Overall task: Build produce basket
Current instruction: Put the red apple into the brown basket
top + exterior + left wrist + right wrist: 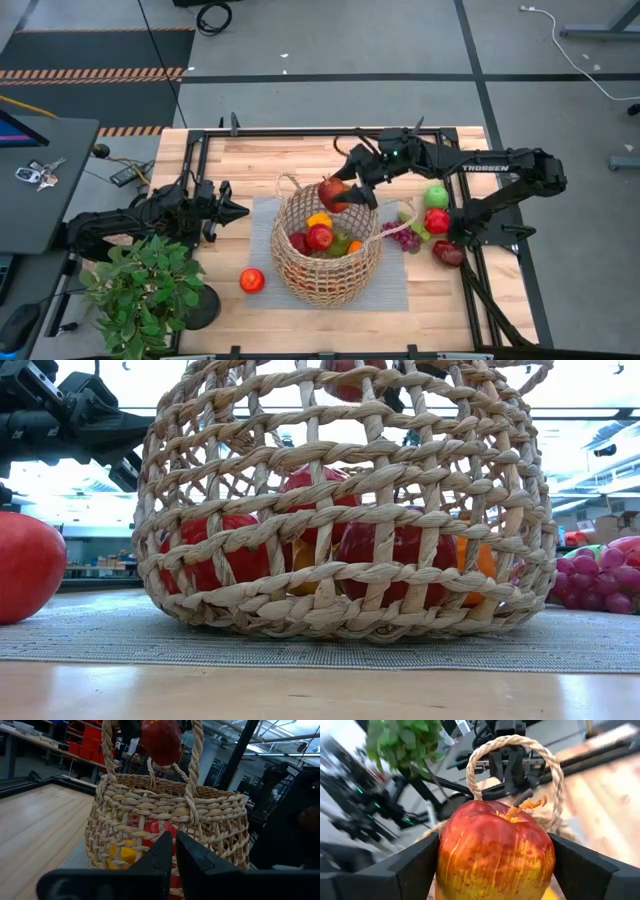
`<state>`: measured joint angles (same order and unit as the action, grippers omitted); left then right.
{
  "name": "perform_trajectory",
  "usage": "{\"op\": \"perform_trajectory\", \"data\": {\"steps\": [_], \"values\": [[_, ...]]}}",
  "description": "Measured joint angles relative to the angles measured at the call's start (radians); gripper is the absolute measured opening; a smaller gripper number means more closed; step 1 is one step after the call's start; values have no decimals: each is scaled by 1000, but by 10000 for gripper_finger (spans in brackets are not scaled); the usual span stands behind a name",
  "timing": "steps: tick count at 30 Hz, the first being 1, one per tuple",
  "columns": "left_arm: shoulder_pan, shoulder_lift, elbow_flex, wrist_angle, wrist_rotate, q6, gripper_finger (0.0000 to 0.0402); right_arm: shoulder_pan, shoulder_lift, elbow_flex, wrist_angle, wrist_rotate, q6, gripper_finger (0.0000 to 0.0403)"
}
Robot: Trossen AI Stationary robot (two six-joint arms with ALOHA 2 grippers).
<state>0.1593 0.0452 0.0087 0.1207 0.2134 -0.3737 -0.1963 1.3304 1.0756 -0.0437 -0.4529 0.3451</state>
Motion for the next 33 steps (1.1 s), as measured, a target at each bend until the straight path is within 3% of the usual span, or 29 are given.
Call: {"op": "perform_trajectory", "data": {"steps": [5, 10, 33], "values": [[0, 0, 0, 0, 0, 0, 33, -18, 0, 0, 67, -65, 152, 348], [0, 0, 0, 0, 0, 1, 35, -6, 0, 0, 204, -193, 179, 349], [0, 0, 0, 0, 0, 0, 29, 19, 0, 0, 222, -255, 102, 362]]}}
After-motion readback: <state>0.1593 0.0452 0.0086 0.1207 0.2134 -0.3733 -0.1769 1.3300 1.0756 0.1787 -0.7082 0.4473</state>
